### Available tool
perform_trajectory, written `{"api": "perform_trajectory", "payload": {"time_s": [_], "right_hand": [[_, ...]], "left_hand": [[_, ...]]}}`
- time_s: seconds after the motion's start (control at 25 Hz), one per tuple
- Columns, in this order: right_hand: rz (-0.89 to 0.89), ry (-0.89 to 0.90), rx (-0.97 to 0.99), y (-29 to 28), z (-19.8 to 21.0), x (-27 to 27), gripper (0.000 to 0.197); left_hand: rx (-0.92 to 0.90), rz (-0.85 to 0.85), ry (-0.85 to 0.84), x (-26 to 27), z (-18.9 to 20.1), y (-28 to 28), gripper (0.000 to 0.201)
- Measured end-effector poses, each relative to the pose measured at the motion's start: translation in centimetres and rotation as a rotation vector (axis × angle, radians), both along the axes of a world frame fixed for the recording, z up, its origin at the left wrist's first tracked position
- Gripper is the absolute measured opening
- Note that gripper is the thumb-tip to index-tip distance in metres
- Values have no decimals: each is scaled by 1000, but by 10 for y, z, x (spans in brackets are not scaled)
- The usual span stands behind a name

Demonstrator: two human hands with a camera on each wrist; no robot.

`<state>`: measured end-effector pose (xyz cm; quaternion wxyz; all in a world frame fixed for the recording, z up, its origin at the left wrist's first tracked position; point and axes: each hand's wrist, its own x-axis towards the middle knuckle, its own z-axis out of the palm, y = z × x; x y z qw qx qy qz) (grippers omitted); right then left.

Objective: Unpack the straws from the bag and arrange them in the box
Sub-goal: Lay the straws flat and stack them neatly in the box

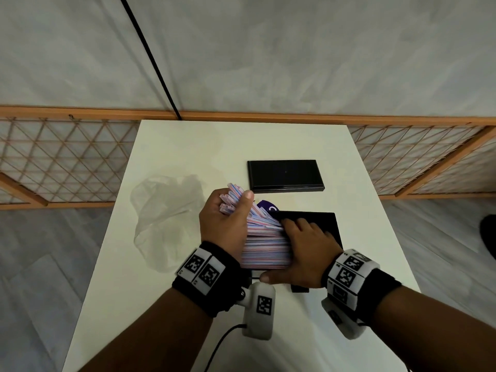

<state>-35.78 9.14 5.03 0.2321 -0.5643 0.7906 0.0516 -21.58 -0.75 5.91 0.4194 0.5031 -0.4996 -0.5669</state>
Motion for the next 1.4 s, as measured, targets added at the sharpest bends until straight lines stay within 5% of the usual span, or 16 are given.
{"api": "perform_trajectory", "payload": {"time_s": [0.12, 0.36, 0.52, 0.72, 0.88, 1.0, 1.16, 1.28, 1.4], "right_hand": [[27, -36, -111, -1, -2, 10, 121], [34, -144, -326, -9, -8, 19, 95], [71, -193, -371, -24, -15, 28, 74], [12, -250, -378, -38, 2, 35, 40], [80, -208, -576, -37, 16, 50, 43], [99, -119, -372, -41, 11, 55, 56], [-21, -383, -323, -27, -3, 42, 76], [-66, -165, -228, -18, -9, 23, 79], [-42, -17, -124, -20, -18, 21, 89]], "left_hand": [[-21, 43, 44, 6, 2, 2, 16], [311, 160, 352, 24, 7, 14, 9], [227, 142, 336, 22, 12, 21, 4], [10, 115, 222, 17, 17, 23, 24], [35, 160, 418, 25, 27, 16, 20], [203, 204, 457, 29, 16, 11, 16], [171, 298, 467, 42, 7, 2, 31], [168, 327, 505, 40, 8, 0, 9], [207, 296, 426, 32, 9, 9, 20]]}}
